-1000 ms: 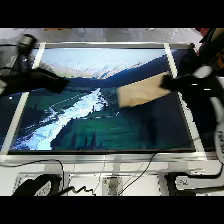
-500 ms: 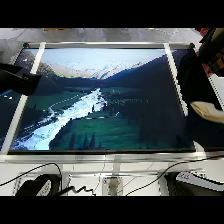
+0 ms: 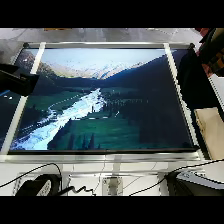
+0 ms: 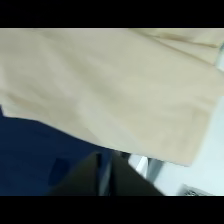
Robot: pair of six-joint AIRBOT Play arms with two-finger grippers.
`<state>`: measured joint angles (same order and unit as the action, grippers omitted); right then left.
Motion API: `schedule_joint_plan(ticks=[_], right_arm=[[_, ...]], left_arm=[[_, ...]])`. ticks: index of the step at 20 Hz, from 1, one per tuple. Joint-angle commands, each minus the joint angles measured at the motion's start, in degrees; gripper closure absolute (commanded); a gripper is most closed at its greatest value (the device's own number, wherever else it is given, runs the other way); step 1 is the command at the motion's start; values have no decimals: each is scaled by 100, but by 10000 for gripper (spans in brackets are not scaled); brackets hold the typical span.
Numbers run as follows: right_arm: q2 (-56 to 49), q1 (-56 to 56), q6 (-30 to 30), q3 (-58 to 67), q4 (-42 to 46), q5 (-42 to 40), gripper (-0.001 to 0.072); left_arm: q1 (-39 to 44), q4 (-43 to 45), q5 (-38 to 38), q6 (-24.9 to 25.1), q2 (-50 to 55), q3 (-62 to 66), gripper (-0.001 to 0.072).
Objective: Fold the clothes and pants, and hang the long-sleeved shirts on hangers.
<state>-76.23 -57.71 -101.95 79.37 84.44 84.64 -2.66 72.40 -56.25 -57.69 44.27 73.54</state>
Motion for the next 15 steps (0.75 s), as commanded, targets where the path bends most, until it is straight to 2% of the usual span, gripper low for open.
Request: schedule_joint_plan(ticks=[1, 10, 12, 15], right_arm=[[-9, 1119, 155, -9, -317, -428, 696], [-9, 6627, 1974, -9, -76, -2184, 696], [-9, 7508, 2072, -11, 452, -2597, 696], [-9, 8144, 2070, -9, 684, -2927, 696]], left_arm=[[-7, 2, 2, 2, -4, 4, 10], [-7, 2, 2, 2, -4, 4, 10], [-7, 2, 4, 2, -4, 4, 10], [-7, 2, 4, 2, -4, 4, 10]])
